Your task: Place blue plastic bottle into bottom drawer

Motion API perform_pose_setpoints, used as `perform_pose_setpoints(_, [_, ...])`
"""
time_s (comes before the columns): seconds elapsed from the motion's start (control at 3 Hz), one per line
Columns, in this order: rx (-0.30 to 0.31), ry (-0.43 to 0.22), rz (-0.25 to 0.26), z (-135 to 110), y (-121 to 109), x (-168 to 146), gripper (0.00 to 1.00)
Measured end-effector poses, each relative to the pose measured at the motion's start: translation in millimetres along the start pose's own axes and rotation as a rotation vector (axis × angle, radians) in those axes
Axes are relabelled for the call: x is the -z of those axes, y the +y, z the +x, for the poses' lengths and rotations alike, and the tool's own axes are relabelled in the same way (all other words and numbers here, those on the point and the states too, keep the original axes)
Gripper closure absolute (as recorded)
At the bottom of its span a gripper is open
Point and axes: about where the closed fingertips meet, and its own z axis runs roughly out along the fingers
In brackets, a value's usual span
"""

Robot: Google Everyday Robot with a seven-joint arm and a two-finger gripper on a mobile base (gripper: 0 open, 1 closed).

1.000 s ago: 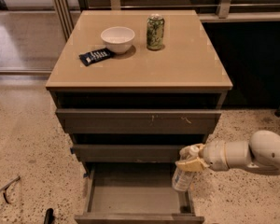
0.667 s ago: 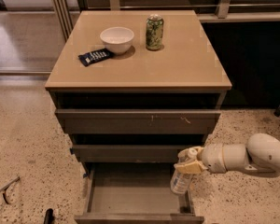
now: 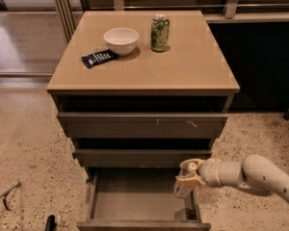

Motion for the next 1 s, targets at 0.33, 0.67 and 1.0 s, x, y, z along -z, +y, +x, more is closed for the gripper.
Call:
perform_pose_setpoints(0.33, [0.120,-0.024,0.026,35,-8,-39,1.00])
perform_pose_setpoints(0.67, [0.182,0.006,0.002,69,-11,-76,1.00])
perform_pose_setpoints(1.0, [0.184,0.005,-0.004,71,-9,-80,1.00])
